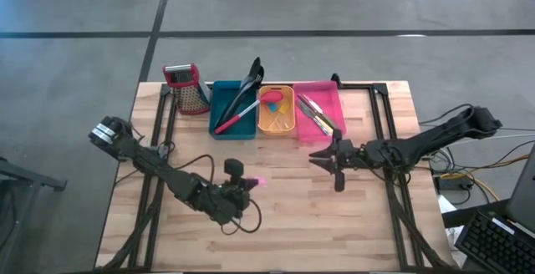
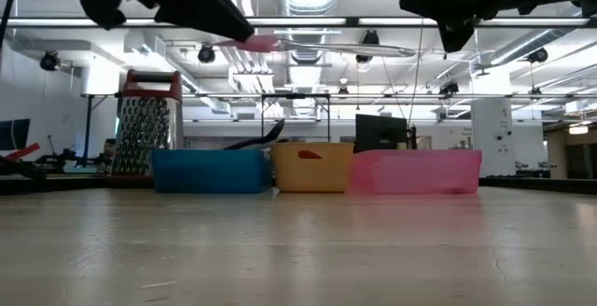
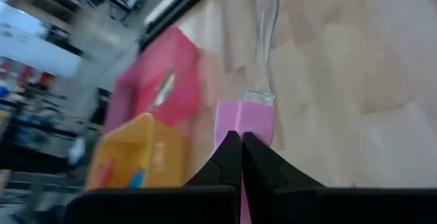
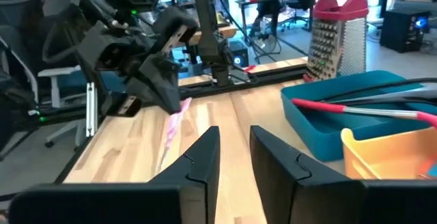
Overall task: Pick & Place Kitchen Items
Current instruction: Put the pink spatula into the yellow bin
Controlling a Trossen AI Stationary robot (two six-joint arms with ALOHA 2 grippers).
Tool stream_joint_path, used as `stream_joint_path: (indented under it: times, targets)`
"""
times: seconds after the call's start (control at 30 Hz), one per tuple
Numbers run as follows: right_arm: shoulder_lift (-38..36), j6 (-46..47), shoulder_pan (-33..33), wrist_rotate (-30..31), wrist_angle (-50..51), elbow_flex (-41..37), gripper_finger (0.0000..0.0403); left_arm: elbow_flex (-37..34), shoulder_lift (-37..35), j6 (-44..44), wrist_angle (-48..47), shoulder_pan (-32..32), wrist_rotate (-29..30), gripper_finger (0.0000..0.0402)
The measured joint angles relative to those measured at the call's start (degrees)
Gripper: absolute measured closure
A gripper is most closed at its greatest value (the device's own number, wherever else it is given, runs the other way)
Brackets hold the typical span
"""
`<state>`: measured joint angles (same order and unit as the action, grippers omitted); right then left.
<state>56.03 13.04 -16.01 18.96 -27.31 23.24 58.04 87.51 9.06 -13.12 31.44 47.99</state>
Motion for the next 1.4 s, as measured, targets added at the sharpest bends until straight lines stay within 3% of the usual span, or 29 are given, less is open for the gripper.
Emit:
stream_joint_path:
  times: [0.33,0.53,0.77,0.9,1.4]
  targets:
    - [9.0,-0.2,0.0,-0.3,-1.6,5.4,0.0299,-0.1,0.5,13.4,-0.1,-2.8,3.0,0.0401]
    - [14.8,0.0,0.0,-6.0,3.2,11.5,0.0289,-0.2,0.5,22.4,-0.5,-6.9,1.3,0.0401]
    - [18.0,-0.3,-0.1,-5.3,18.3,20.8,0.0281,-0.2,0.4,33.9,-2.5,-13.2,-5.9,0.0401]
    - [17.6,-3.5,-0.6,-3.2,18.7,21.4,0.028,-0.2,-0.6,36.1,-3.4,-17.5,-9.7,0.0401]
    - [16.0,-5.2,-0.5,1.6,22.5,21.3,0.033,-0.2,-12.2,53.2,-3.0,-37.0,-39.2,0.0402]
